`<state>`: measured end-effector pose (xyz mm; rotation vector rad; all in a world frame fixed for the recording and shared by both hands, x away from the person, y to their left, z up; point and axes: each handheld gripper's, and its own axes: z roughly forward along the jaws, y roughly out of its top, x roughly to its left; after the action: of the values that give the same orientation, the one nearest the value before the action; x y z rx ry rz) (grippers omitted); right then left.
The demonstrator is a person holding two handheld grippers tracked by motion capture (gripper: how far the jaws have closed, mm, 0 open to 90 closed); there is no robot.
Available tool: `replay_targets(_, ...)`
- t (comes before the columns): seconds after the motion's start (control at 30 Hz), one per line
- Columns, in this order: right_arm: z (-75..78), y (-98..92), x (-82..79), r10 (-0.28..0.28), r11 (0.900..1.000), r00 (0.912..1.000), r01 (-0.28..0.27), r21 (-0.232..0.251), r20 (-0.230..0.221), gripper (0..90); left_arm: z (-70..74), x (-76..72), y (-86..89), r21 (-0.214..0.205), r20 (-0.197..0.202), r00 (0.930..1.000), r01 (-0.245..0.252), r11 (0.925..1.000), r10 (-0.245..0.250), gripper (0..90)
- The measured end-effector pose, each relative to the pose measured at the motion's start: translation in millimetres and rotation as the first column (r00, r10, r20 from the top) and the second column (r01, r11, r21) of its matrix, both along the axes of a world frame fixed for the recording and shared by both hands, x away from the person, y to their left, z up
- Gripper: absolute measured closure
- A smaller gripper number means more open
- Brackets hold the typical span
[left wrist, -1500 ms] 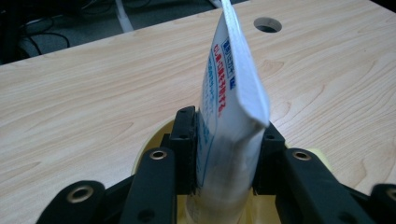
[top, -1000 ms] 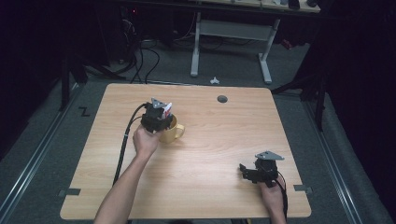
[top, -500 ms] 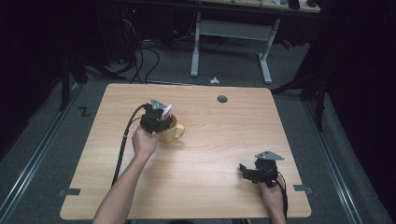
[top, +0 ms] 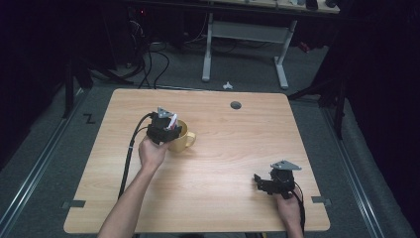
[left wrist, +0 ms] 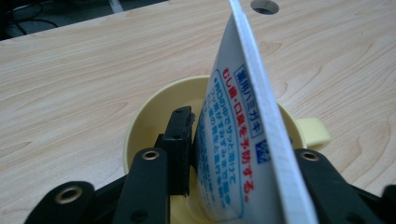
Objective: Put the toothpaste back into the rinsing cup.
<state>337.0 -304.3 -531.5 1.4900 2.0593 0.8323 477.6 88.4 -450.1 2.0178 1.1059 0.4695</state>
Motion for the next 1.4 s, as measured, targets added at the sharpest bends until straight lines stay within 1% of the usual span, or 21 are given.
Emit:
replay_targets(0.1, 0.0, 0.0, 0.0, 0.0, 1.0, 1.0, 0.0, 0.0, 0.0, 14.4, -1.3, 0.1, -1.3, 0.011, -0.001, 1.0, -0.003, 0.9999, 0.003, 60.9)
replay_targets(0.17, 0.0, 0.0, 0.0, 0.0, 1.0, 1.0, 0.0, 0.0, 0.0, 14.4, -1.3, -1.1, -2.7, 0.031, 0.012, 0.9999, -0.002, 0.9995, 0.001, 58.8)
replay_targets(0.27, 0.0, 0.0, 0.0, 0.0, 1.0, 1.0, 0.0, 0.0, 0.0, 14.4, 0.8, -3.3, -3.5, 0.04, 0.027, 0.9996, 0.002, 0.9992, -0.003, 54.4)
replay_targets(0.33, 0.0, 0.0, 0.0, 0.0, 1.0, 1.0, 0.0, 0.0, -0.001, 14.4, 2.6, -4.0, -2.5, 0.032, 0.037, 0.9993, -0.002, 0.9995, 0.001, 52.1)
replay_targets(0.4, 0.0, 0.0, 0.0, 0.0, 1.0, 1.0, 0.0, 0.0, 0.0, 14.4, 4.1, -4.4, -1.1, 0.02, 0.038, 0.9993, -0.006, 0.9998, 0.005, 49.6)
replay_targets(0.47, 0.0, 0.0, 0.0, 0.0, 1.0, 1.0, 0.0, 0.0, 0.0, 14.4, 5.4, -4.9, 0.4, 0.016, 0.038, 0.9993, -0.003, 0.9999, 0.003, 47.3)
replay_targets(0.57, 0.0, 0.0, 0.0, 0.0, 1.0, 1.0, 0.0, 0.0, 0.0, 14.4, 8.4, -6.6, 2.1, -0.006, 0.042, 0.9991, 0.008, 1.0, -0.007, 43.7)
replay_targets(0.63, 0.0, 0.0, 0.0, 0.0, 1.0, 1.0, 0.0, 0.0, 0.0, 14.4, 10.5, -7.9, 2.9, -0.013, 0.05, 0.9987, 0.012, 0.9998, -0.012, 42.2)
replay_targets(0.7, 0.0, 0.0, 0.0, 0.0, 1.0, 1.0, 0.0, 0.0, 0.0, 14.4, 11.9, -8.7, 4.4, -0.024, 0.048, 0.9988, 0.014, 0.9996, -0.013, 40.8)
replay_targets(0.83, 0.0, 0.0, 0.0, 0.0, 1.0, 1.0, 0.0, 0.0, 0.0, 14.4, 14.5, -11.0, 6.9, -0.016, 0.049, 0.9986, 0.02, 0.9997, -0.02, 38.8)
replay_targets(1.03, 0.0, 0.0, 0.0, 0.0, 1.0, 1.0, 0.0, 0.0, 0.0, 14.4, 19.9, -15.6, 9.0, -0.033, 0.067, 0.9975, 0.023, 0.9992, -0.021, 39.7)
replay_targets(1.13, 0.0, 0.0, 0.0, 0.0, 1.0, 1.0, 0.0, 0.0, 0.0, 14.4, 20.6, -16.9, 9.4, -0.029, 0.065, 0.9977, 0.024, 0.9993, -0.022, 39.0)
replay_targets(1.3, 0.0, 0.0, 0.0, 0.0, 1.0, 1.0, 0.0, 0.0, 0.0, 14.4, 23.6, -20.9, 10.7, -0.021, 0.077, 0.9966, 0.032, 0.9993, -0.03, 38.1)
replay_targets(1.4, 0.0, 0.0, 0.0, 0.0, 1.0, 1.0, 0.0, 0.0, 0.0, 14.4, 25.1, -22.5, 12.1, -0.023, 0.081, 0.9963, 0.03, 0.9993, -0.028, 37.2)
